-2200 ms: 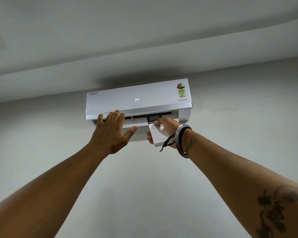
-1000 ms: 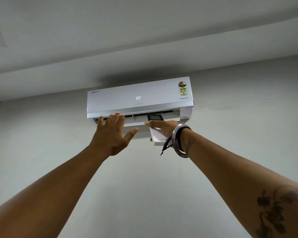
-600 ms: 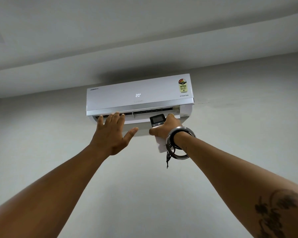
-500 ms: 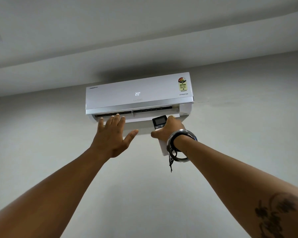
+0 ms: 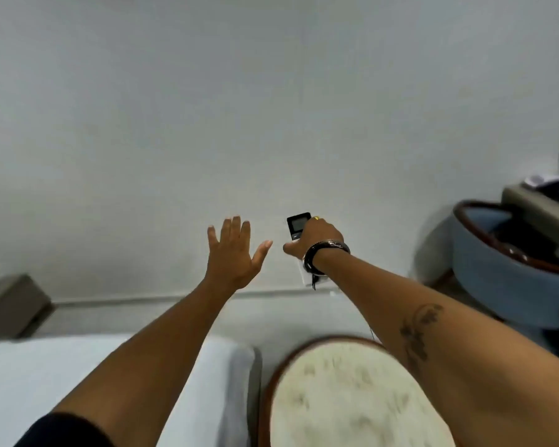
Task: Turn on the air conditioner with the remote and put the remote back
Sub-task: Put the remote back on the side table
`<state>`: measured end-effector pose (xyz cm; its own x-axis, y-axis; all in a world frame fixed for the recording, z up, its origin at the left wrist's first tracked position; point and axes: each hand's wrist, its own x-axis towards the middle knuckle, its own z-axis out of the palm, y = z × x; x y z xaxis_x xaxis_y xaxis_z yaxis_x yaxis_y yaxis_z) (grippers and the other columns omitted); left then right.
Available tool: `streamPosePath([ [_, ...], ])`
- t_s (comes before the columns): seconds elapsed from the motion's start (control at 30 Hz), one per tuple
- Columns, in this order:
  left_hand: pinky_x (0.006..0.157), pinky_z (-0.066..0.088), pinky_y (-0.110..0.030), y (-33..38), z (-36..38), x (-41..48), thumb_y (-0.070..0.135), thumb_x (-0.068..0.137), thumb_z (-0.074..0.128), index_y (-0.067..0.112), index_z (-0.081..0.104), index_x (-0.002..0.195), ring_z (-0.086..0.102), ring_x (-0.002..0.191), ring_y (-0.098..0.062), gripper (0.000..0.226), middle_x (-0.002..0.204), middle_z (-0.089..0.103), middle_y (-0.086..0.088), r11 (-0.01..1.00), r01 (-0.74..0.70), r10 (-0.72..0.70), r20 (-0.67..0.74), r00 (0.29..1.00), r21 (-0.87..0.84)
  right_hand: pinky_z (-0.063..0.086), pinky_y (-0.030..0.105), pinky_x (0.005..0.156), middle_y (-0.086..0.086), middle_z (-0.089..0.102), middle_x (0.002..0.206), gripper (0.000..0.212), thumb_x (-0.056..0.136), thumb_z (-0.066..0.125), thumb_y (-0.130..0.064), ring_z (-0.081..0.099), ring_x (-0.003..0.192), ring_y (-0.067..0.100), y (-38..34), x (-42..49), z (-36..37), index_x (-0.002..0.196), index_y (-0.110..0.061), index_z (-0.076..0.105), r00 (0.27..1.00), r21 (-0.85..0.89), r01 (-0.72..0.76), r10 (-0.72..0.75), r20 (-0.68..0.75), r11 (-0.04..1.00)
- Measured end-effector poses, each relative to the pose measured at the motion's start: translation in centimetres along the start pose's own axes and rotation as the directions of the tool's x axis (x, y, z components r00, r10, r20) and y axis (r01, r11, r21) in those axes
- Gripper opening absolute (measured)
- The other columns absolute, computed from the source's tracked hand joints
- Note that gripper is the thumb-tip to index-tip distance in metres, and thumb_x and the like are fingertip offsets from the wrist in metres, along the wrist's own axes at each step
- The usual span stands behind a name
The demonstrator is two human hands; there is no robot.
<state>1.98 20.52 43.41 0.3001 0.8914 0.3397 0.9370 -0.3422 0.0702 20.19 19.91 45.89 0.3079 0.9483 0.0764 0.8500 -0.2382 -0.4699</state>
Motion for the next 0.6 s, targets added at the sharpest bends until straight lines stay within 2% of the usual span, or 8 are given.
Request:
streamPosePath([
  [0.07, 0.115, 0.012, -0.063, 0.3, 6.5, -5.7, 0.068, 0.09, 0.012, 0.004, 0.042, 0.141, 0.028, 0.143, -0.037, 0.087, 0.152, 0.036, -0.021, 0.999, -0.014, 0.022, 0.183, 0.983, -0.041, 0.046, 0.029, 0.059, -0.003, 0.054, 0.078, 0.055, 0.059, 0.066, -0.053, 0.059, 0.077, 0.024, 4.7, -2.7, 5.7, 0.098, -0.015, 0.058, 0.99, -0.024, -0.08, 0.082, 0.114, 0.997],
  [0.17, 0.113, 0.016, -0.066, 0.5, 14.0, -13.7, 0.07, 0.09, 0.009, 0.001, 0.049, 0.136, 0.037, 0.138, -0.041, 0.092, 0.146, 0.044, -0.025, 0.993, 0.032, 0.009, 0.354, 0.935, -0.109, 0.05, 0.032, 0.067, 0.005, 0.063, 0.095, 0.066, 0.061, 0.062, -0.059, 0.062, 0.088, 0.028, 11.8, -8.2, 13.5, 0.109, -0.013, 0.059, 0.94, -0.111, -0.16, 0.186, 0.285, 0.981],
  [0.3, 0.114, 0.016, -0.063, 0.7, 21.0, -21.9, 0.068, 0.09, 0.019, 0.007, 0.048, 0.138, 0.037, 0.139, -0.038, 0.082, 0.146, 0.046, -0.021, 0.995, 0.083, -0.04, 0.526, 0.849, -0.059, 0.046, 0.031, 0.066, 0.005, 0.062, 0.101, 0.075, 0.065, 0.063, -0.061, 0.061, 0.091, 0.028, 19.9, -15.5, 21.7, 0.12, -0.012, 0.05, 0.793, -0.246, -0.27, 0.36, 0.492, 0.931],
  [0.37, 0.112, 0.023, -0.063, 1.1, 23.3, -24.0, 0.066, 0.091, 0.02, 0.007, 0.051, 0.135, 0.04, 0.136, -0.036, 0.08, 0.142, 0.05, -0.02, 0.997, 0.075, -0.059, 0.587, 0.807, -0.003, 0.045, 0.031, 0.065, 0.005, 0.062, 0.101, 0.076, 0.066, 0.062, -0.061, 0.061, 0.09, 0.028, 22.5, -17.6, 24.4, 0.121, -0.011, 0.049, 0.738, -0.293, -0.293, 0.41, 0.536, 0.91],
  [0.43, 0.112, 0.023, -0.061, 1.6, 25.1, -25.1, 0.067, 0.09, 0.016, 0.009, 0.048, 0.138, 0.038, 0.137, -0.033, 0.081, 0.145, 0.048, -0.017, 0.997, 0.069, -0.074, 0.627, 0.776, 0.032, 0.045, 0.03, 0.063, 0.005, 0.063, 0.099, 0.076, 0.066, 0.059, -0.061, 0.063, 0.087, 0.028, 24.0, -18.8, 26.2, 0.121, -0.01, 0.048, 0.717, -0.33, -0.287, 0.43, 0.549, 0.899],
  [0.5, 0.115, 0.017, -0.06, 2.2, 27.0, -25.7, 0.067, 0.09, 0.013, 0.01, 0.04, 0.143, 0.03, 0.142, -0.032, 0.083, 0.151, 0.039, -0.016, 0.997, 0.069, -0.073, 0.655, 0.752, 0.032, 0.046, 0.03, 0.061, 0.003, 0.062, 0.091, 0.073, 0.067, 0.057, -0.061, 0.063, 0.08, 0.026, 24.9, -19.3, 27.7, 0.119, -0.01, 0.048, 0.708, -0.367, -0.266, 0.439, 0.553, 0.892],
  [0.6, 0.116, 0.008, -0.059, 2.7, 30.6, -26.2, 0.066, 0.092, 0.018, 0.009, 0.031, 0.148, 0.017, 0.147, -0.032, 0.081, 0.158, 0.026, -0.017, 0.996, 0.089, -0.062, 0.688, 0.723, -0.004, 0.047, 0.03, 0.06, 0.0, 0.056, 0.083, 0.066, 0.067, 0.057, -0.058, 0.056, 0.071, 0.025, 26.3, -19.3, 30.3, 0.113, -0.012, 0.047, 0.678, -0.37, -0.316, 0.481, 0.557, 0.874],
])
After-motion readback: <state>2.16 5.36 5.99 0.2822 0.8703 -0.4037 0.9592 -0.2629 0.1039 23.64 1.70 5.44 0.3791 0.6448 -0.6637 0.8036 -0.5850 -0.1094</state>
